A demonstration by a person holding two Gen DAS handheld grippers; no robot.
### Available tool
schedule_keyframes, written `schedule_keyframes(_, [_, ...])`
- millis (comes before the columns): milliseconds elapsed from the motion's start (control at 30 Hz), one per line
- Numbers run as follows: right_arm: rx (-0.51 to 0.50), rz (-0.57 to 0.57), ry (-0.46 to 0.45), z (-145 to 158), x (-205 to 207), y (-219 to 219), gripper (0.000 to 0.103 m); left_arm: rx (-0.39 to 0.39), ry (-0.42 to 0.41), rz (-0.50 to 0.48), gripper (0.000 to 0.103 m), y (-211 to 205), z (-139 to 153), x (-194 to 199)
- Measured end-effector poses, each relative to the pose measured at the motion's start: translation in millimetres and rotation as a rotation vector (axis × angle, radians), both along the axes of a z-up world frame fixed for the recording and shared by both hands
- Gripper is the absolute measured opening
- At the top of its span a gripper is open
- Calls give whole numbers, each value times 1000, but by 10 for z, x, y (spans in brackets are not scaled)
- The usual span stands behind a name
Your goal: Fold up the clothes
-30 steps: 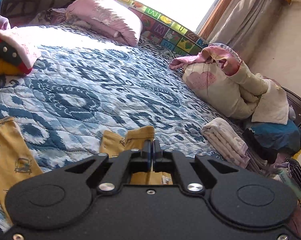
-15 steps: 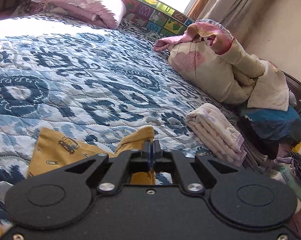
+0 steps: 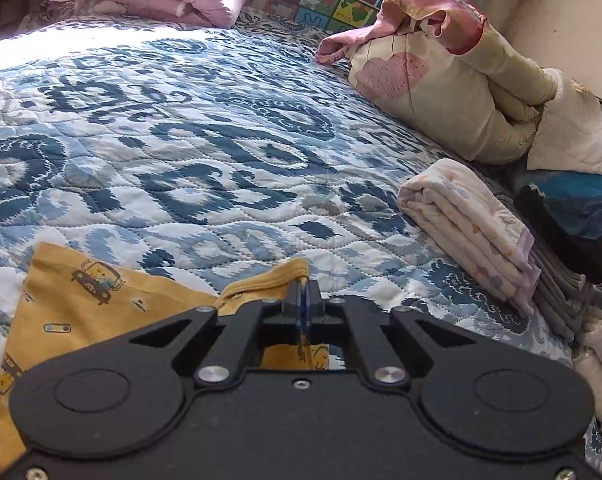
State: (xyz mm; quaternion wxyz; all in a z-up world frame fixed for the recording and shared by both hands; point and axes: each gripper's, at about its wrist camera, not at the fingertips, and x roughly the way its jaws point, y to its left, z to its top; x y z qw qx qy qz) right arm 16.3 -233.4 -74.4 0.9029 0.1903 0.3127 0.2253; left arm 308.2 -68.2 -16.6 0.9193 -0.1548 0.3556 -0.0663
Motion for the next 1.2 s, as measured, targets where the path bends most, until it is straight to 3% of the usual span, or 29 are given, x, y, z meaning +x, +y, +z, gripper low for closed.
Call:
schedule_keyframes(267, [-36,4,6,-22,8,37,9,86,41,-44,0,-227,-227,146])
schedule_keyframes(333, [-32,-1,15,-26,22,29,9,109,47,-64,6,-259,-257,152])
schedule_keyframes(433, [-41,-2,12,4,12,37,11,55,10,-72,12,-110,-146,44])
schedule_keyframes(633, [-139,-37,-61,149,-144,74,21,129,-66,-161,12,135,91,-489])
schedule_keyframes(833, [-220,-16,-230,279,-206,227,21,161,-85,-303,15,131,-20,-1255])
schedule_keyframes(900, [-243,49,-200,215,-130,337,22,226,-57,-307,16,112,-179,-1352])
schedule_keyframes(967, [-289,133,-108,69,-38,473,27,337,-30,-291,17,110,-387,-1397])
schedule_keyframes(1067, [-351,164,-176,119,-144,606,28,244,-86,-280,19,249,-287,-1586])
schedule_keyframes(1100, [-341,165,-191,137,-175,606,27,231,-103,-274,27,276,-267,-1658])
schedule_keyframes(1133, [-345,162,-202,147,-198,609,28,219,-119,-268,42,304,-247,-1729])
schedule_keyframes(1200, [-359,160,-190,127,-210,606,29,218,-77,-250,53,352,-331,-1749])
